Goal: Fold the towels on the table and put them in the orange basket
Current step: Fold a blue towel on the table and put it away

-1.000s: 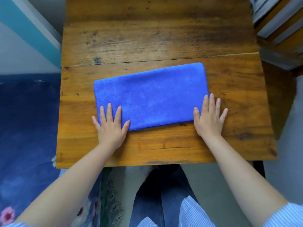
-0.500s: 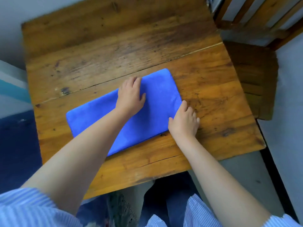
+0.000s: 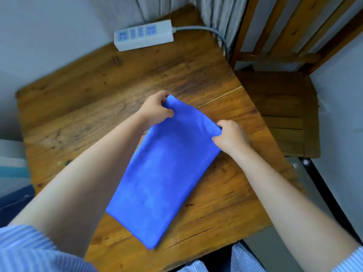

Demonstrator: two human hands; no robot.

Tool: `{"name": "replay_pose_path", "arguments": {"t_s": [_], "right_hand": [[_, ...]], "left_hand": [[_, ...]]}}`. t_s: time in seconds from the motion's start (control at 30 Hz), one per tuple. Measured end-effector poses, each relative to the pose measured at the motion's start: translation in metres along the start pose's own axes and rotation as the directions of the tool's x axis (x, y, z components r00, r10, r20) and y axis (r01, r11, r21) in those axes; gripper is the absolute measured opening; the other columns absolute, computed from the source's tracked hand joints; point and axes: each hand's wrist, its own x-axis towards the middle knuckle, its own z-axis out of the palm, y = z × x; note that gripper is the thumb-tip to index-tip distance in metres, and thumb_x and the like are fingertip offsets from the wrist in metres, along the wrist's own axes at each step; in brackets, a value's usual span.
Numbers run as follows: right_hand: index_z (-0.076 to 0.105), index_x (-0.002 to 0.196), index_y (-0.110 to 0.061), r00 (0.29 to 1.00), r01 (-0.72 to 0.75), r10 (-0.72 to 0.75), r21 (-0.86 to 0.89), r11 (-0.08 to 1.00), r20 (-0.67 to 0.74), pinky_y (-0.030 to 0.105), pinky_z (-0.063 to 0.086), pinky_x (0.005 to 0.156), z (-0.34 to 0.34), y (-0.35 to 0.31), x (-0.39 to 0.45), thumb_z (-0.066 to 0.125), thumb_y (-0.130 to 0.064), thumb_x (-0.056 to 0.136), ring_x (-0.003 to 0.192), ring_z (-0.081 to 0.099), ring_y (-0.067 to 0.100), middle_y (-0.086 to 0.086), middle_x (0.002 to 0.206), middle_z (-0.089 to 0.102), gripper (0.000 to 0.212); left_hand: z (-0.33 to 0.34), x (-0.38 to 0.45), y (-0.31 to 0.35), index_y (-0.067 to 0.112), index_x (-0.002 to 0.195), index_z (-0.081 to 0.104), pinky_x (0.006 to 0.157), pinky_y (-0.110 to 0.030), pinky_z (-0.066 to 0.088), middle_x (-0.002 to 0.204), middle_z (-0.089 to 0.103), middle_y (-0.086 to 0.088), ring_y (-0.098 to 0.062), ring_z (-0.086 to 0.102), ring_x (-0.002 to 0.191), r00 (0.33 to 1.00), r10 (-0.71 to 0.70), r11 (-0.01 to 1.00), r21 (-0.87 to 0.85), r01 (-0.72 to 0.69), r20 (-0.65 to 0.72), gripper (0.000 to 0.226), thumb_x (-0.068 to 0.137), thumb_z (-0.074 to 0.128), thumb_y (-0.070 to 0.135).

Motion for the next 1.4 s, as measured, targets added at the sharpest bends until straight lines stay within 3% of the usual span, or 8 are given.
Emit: {"name": "replay_pose_path", "arguments": {"t_s": [0.23, 0.33, 0.47, 0.63, 0.93, 1.07, 1.2, 1.4], "right_hand": [[0.061, 0.099, -0.006, 0.866, 0.299, -0.344, -0.174, 0.938, -0.363, 0.037, 0.039, 0.086, -0.056, -0.046, 0.017, 0.05, 0.001, 0.082, 0.096, 0.052, 0.033, 0.015, 0.105, 0.055, 0.021], [0.062, 0.097, -0.003, 0.806, 0.384, -0.439, -0.213, 0.898, -0.398, 0.036, 0.04, 0.082, -0.058, -0.056, 0.004, 0.051, 0.002, 0.082, 0.095, 0.053, 0.032, 0.017, 0.102, 0.057, 0.02], [0.061, 0.083, 0.001, 0.787, 0.516, -0.568, -0.249, 0.82, -0.24, 0.031, 0.034, 0.07, -0.044, -0.05, -0.031, 0.055, 0.006, 0.072, 0.085, 0.052, 0.034, 0.02, 0.089, 0.058, 0.014], [0.062, 0.084, -0.002, 0.809, 0.57, -0.587, -0.287, 0.77, 0.033, 0.03, 0.034, 0.076, -0.008, -0.022, -0.074, 0.057, 0.005, 0.072, 0.091, 0.052, 0.03, 0.014, 0.091, 0.059, 0.014], [0.062, 0.093, -0.005, 0.846, 0.526, -0.509, -0.409, 0.746, 0.159, 0.036, 0.038, 0.078, 0.048, 0.007, -0.117, 0.054, 0.001, 0.074, 0.094, 0.051, 0.03, 0.012, 0.094, 0.059, 0.021], [0.063, 0.07, -0.003, 0.828, 0.528, -0.554, -0.459, 0.715, 0.088, 0.034, 0.045, 0.053, 0.068, 0.014, -0.129, 0.071, 0.01, 0.05, 0.064, 0.06, 0.032, 0.013, 0.067, 0.059, 0.025], [0.063, 0.061, -0.005, 0.819, 0.519, -0.571, -0.498, 0.695, 0.057, 0.029, 0.043, 0.042, 0.086, 0.018, -0.135, 0.075, 0.011, 0.04, 0.051, 0.058, 0.029, 0.011, 0.057, 0.056, 0.029], [0.051, 0.117, -0.014, 0.894, 0.444, -0.407, -0.507, 0.739, 0.189, 0.033, 0.035, 0.084, 0.103, 0.034, -0.136, 0.051, -0.015, 0.085, 0.106, 0.049, 0.025, 0.007, 0.11, 0.052, 0.032]], "left_hand": [[-0.047, -0.008, 0.02, 0.027, 0.071, 0.053, 0.041, -0.006, 0.033, 0.064, 0.045, 0.008, -0.002, 0.041, 0.053, 0.974, 0.112, 0.962, -0.223, -0.156, -0.197, 0.033, 0.069, 0.046, -0.005], [-0.068, -0.022, 0.01, 0.024, 0.062, 0.05, 0.037, -0.008, 0.028, 0.057, 0.04, 0.005, -0.006, 0.037, 0.047, 0.969, 0.148, 0.976, -0.126, -0.175, -0.196, 0.036, 0.072, 0.047, -0.01], [-0.078, -0.056, -0.018, 0.001, 0.076, 0.061, 0.063, -0.025, 0.035, 0.072, 0.052, -0.004, -0.023, 0.049, 0.073, 0.946, 0.321, 0.923, 0.233, -0.305, -0.033, 0.017, 0.068, 0.056, -0.013], [-0.063, -0.102, -0.067, -0.006, 0.085, 0.065, 0.068, -0.026, 0.035, 0.089, 0.062, -0.02, -0.03, 0.057, 0.087, 0.87, 0.469, 0.747, 0.457, -0.483, 0.152, 0.021, 0.065, 0.061, -0.011], [-0.024, -0.148, -0.116, -0.001, 0.059, 0.056, 0.046, -0.036, 0.046, 0.058, 0.056, -0.018, -0.034, 0.056, 0.054, 0.722, 0.578, 0.46, 0.58, -0.673, 0.38, 0.024, 0.044, 0.07, -0.012], [-0.012, -0.156, -0.127, 0.006, 0.055, 0.058, 0.041, -0.024, 0.042, 0.053, 0.057, -0.009, -0.026, 0.058, 0.048, 0.709, 0.546, 0.325, 0.666, -0.671, 0.447, 0.039, 0.026, 0.084, 0.002], [-0.006, -0.156, -0.142, 0.006, 0.058, 0.059, 0.041, -0.024, 0.042, 0.057, 0.058, -0.009, -0.026, 0.058, 0.05, 0.746, 0.526, 0.344, 0.7, -0.626, 0.409, 0.036, 0.032, 0.085, 0.002], [-0.001, -0.155, -0.168, 0.004, 0.098, 0.06, 0.073, -0.037, 0.039, 0.101, 0.058, -0.015, -0.031, 0.054, 0.095, 0.841, 0.41, 0.438, 0.732, -0.521, 0.353, 0.022, 0.077, 0.053, 0.0]]}}
